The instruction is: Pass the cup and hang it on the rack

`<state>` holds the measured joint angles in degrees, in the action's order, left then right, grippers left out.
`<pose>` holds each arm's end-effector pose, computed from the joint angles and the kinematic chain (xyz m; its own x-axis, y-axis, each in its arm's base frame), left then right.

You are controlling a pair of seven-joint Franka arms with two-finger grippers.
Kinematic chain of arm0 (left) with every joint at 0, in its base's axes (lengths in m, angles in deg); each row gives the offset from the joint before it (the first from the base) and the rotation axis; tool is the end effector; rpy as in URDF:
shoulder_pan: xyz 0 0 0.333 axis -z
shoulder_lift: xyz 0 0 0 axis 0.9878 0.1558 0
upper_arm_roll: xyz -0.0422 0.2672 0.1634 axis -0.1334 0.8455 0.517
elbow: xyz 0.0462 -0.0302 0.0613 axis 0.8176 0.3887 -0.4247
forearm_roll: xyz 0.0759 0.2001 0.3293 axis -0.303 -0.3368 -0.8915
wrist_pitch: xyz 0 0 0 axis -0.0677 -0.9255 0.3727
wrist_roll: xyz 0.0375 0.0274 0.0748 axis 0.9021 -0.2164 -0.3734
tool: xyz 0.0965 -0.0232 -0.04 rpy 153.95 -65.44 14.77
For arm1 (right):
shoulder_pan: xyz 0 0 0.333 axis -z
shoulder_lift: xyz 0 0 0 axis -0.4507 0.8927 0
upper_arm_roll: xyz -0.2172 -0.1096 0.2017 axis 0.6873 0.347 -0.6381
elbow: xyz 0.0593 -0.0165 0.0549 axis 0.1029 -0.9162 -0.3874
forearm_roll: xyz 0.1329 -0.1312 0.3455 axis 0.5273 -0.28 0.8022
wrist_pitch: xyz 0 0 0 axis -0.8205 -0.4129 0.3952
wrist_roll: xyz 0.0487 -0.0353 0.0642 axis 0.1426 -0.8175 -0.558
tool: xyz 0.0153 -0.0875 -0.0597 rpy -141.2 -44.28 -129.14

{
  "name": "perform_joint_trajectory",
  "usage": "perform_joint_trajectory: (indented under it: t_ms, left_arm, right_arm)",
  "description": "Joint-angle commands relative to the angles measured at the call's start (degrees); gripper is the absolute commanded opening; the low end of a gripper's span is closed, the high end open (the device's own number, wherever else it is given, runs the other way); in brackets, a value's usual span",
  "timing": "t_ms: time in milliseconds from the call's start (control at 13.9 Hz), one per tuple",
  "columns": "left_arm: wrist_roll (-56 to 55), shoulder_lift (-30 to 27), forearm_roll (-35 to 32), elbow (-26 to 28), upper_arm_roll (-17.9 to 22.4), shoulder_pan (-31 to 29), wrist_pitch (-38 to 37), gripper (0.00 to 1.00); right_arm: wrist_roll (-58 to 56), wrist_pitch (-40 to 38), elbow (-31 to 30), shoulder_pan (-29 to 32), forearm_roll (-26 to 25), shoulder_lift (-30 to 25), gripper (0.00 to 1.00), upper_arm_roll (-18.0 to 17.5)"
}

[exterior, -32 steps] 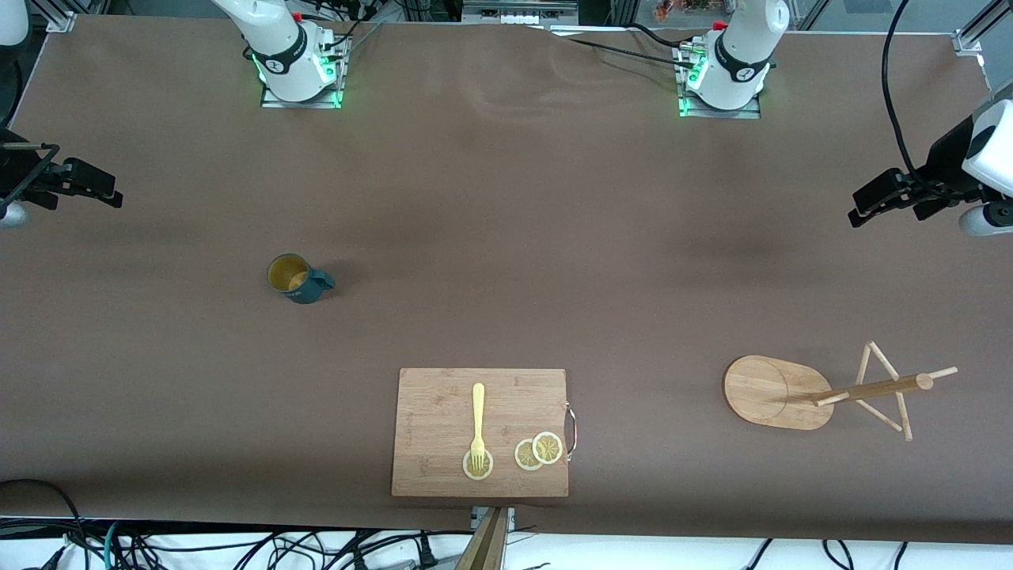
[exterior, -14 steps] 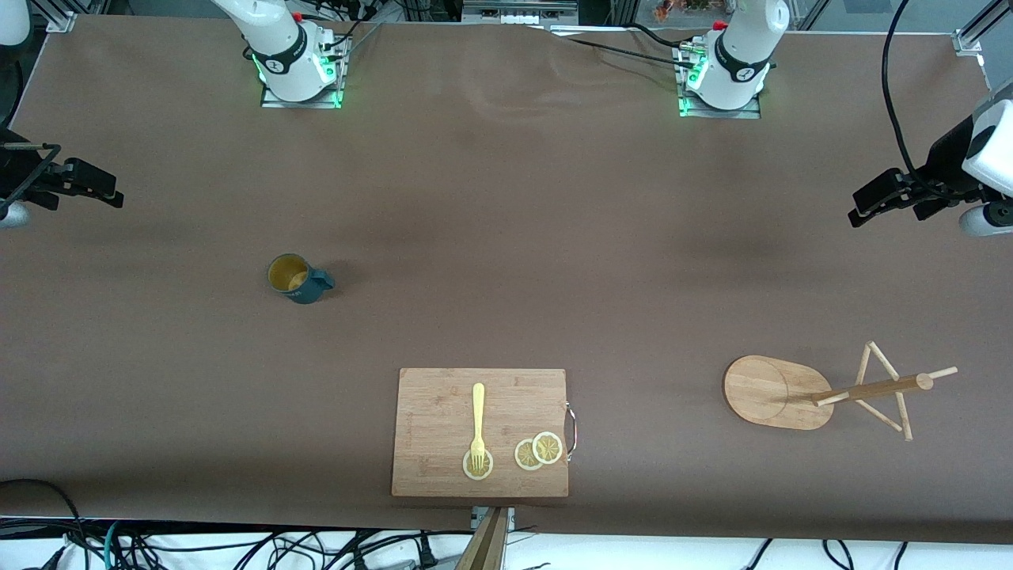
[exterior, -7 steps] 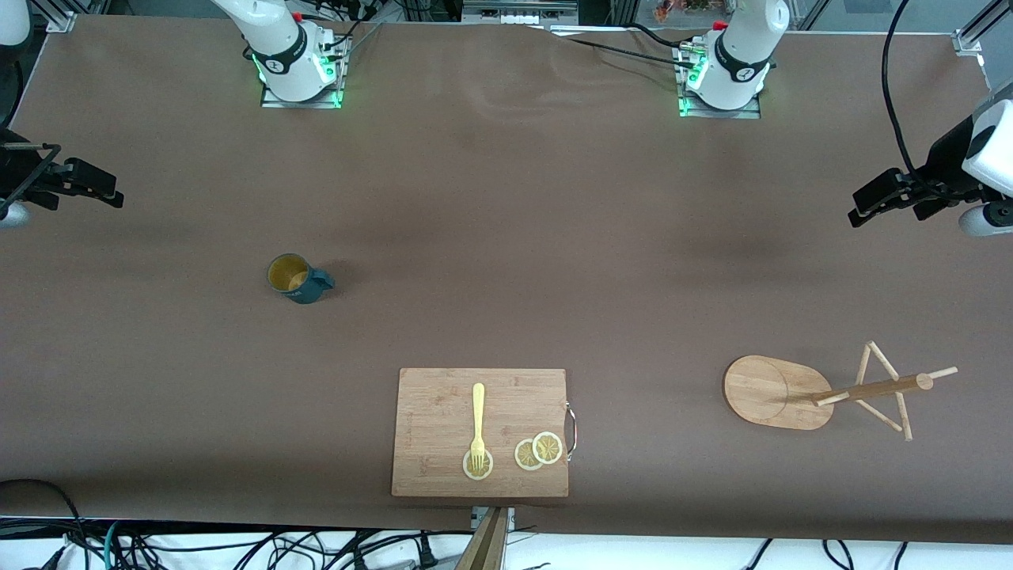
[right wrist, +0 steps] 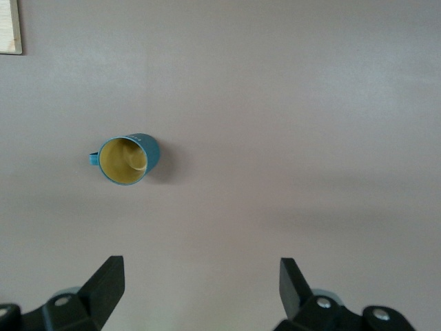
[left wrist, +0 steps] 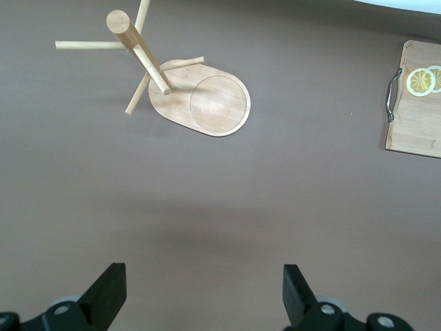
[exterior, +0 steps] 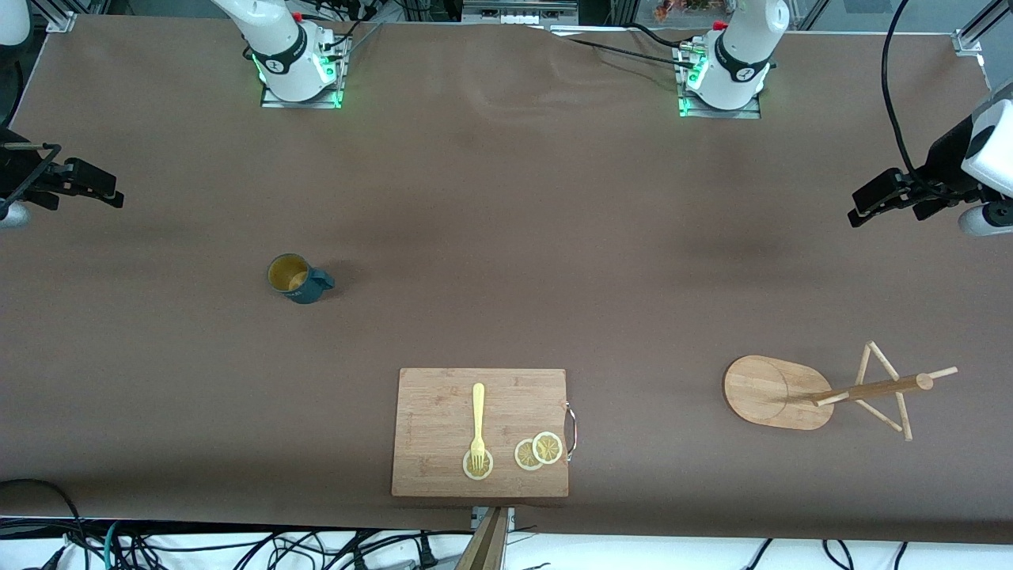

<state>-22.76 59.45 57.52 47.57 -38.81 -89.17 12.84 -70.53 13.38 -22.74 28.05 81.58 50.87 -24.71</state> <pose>0.5652 -0.0131 0.6047 0.9853 0.1688 0.0249 0.1674 -0.9846 0.0505 0.5542 -0.0659 0.5571 0.9967 0.0461 -0.0673 0.0459 -0.9989 -0.0045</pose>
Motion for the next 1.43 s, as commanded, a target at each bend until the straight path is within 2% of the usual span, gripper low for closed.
perform_joint_trajectory:
  t_ms: [0, 215, 430, 502, 717, 932, 1075, 1219, 1362]
  left_arm:
    - [0.9, 0.8, -1.0, -1.8, 0.0, 0.3, -0.9, 1.0]
    - [0.9, 0.8, -1.0, -1.8, 0.0, 0.3, -0.9, 1.0]
    - [0.9, 0.8, -0.9, -1.8, 0.0, 0.3, -0.9, 1.0]
    - [0.9, 0.8, -1.0, -1.8, -0.1, 0.4, -0.9, 1.0]
    - [0.9, 0.8, -0.9, -1.8, -0.1, 0.3, -0.9, 1.0]
    - [0.9, 0.8, -1.0, -1.8, -0.1, 0.4, -0.9, 1.0]
    - [0.9, 0.8, -1.0, -1.8, -0.1, 0.4, -0.9, 1.0]
    - [0.9, 0.8, -1.0, -1.8, -0.1, 0.4, -0.9, 1.0]
    - [0.9, 0.8, -0.9, -1.8, -0.1, 0.4, -0.9, 1.0]
  right_arm:
    - [0.1, -0.5, 0.5, 0.1, -0.4, -0.4, 0.99, -0.3]
    - [1.0, 0.1, 0.3, -2.8, -0.6, 4.0, 0.99, -2.0]
    - [1.4, 4.5, -0.1, -5.3, -0.8, 8.3, 0.99, -2.1]
    - [1.4, 6.5, -0.3, -6.0, -0.7, 10.4, 0.99, -2.1]
    - [2.0, 18.6, -4.0, -7.2, -0.4, 14.1, 0.99, -2.1]
    - [8.6, 31.9, -12.2, -7.2, 0.1, 14.9, 0.99, -2.2]
    - [12.5, 35.3, -15.3, -7.2, 0.2, 14.7, 0.99, -2.5]
    - [17.7, 39.3, -18.5, -7.2, 0.2, 14.3, 0.99, -4.5]
    - [20.7, 39.3, -21.1, -7.2, 0.2, 13.0, 0.99, -5.6]
